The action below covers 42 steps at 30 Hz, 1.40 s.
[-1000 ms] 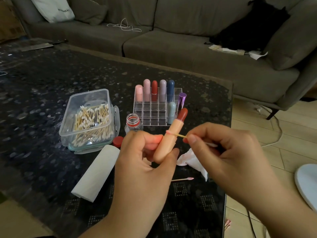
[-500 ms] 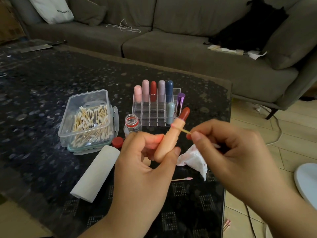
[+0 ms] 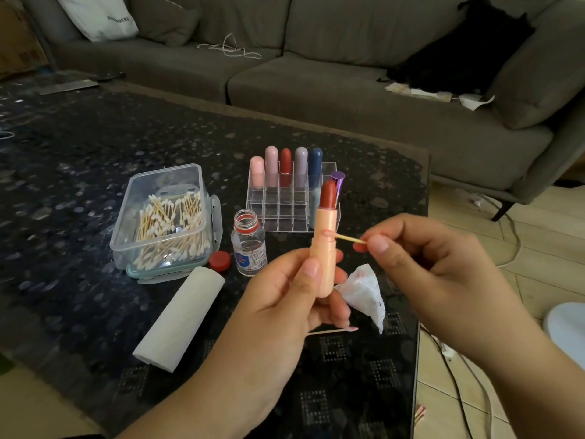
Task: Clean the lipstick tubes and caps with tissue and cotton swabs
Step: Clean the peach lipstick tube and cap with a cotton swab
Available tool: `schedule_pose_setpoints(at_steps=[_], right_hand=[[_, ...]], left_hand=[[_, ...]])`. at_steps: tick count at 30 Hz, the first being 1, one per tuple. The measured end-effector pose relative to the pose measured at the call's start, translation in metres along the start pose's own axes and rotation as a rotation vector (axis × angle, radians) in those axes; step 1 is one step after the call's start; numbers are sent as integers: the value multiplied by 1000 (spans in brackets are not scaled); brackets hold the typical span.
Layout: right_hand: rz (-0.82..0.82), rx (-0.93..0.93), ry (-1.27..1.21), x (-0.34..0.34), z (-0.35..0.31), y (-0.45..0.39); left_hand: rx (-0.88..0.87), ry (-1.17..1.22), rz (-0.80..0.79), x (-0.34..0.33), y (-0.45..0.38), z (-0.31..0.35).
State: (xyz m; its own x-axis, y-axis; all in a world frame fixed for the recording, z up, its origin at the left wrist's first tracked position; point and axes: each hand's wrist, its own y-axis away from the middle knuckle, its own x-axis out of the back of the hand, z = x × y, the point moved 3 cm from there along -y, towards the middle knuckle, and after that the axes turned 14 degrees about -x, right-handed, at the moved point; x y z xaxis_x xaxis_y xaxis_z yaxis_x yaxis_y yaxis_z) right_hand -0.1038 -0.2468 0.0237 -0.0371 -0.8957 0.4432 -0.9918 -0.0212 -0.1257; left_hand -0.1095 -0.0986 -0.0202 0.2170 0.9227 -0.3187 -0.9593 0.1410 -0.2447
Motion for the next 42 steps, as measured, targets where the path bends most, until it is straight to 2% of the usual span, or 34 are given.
schedule_pose_setpoints(at_steps=[3,10,17,21,26,32,38,42], right_hand=[[-20,-34,-74,0,1,-1],[-11,-23,-48,-3,-4,0],[10,10,9,-2,-2,1],[39,-10,-8,8,2,-2],[-6,-18,-69,2,0,-1],[18,-28,-38,6,1,-3],[-8,-16,-28,-1,-1,-2],[2,-20,-14,1,-3,-1]], left_hand=[[22,64,-56,-4,1,4],[103,159,-72,-4,3,4],[61,64,-60,-4,0,0],[81,152,-63,-3,0,2],[112,205,-91,-5,2,3],[177,377,-41,-5,3,4],[163,291,-62,-7,3,3],[157,315,-57,-5,3,2]])
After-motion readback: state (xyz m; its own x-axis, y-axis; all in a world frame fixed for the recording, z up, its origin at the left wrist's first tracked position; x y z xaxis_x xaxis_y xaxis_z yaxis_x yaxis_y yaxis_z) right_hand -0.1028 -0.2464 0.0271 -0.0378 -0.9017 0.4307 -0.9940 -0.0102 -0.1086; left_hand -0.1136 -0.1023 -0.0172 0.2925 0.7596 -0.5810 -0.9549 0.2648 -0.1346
